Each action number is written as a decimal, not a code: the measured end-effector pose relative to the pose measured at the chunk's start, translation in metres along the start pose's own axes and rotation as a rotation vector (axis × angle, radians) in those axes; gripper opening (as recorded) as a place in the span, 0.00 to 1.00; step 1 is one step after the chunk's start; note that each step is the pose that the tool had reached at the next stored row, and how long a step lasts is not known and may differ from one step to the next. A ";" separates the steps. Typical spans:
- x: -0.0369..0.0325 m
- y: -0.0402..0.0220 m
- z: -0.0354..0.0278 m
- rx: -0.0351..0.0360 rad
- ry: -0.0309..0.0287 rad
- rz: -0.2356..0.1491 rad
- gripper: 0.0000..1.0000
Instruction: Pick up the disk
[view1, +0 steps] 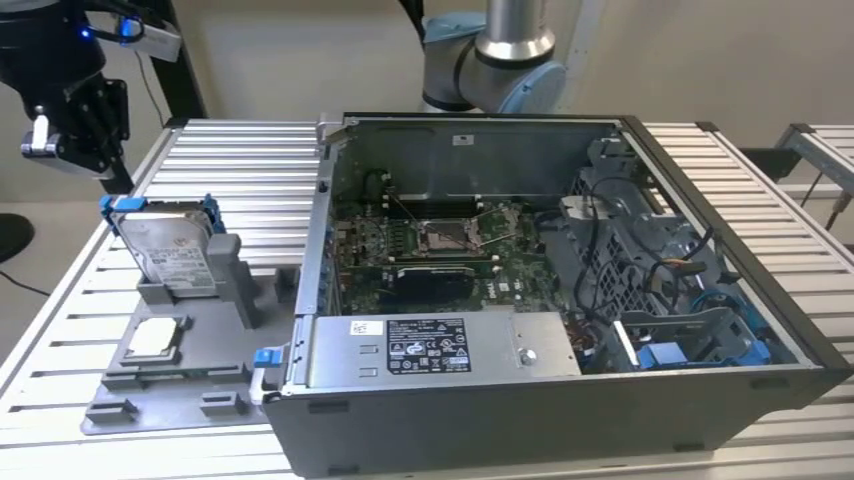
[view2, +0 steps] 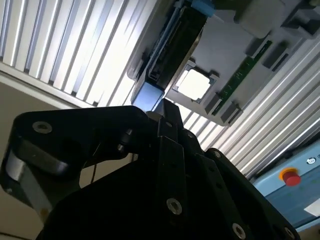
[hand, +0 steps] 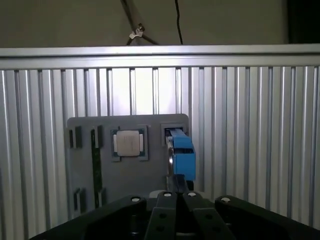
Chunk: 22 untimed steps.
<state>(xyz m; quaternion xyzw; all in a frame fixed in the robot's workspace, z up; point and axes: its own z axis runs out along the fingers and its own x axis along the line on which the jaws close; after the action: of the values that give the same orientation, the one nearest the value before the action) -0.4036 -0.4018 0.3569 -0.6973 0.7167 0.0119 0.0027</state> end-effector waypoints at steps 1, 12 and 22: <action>0.0008 0.0003 0.0006 0.0003 -0.0059 0.000 0.00; 0.0011 0.0003 0.0015 0.0002 -0.0103 0.000 1.00; -0.0063 -0.0002 0.0017 0.0002 -0.0096 0.000 1.00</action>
<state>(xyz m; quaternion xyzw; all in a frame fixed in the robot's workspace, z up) -0.4033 -0.3955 0.3553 -0.6973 0.7166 0.0152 0.0062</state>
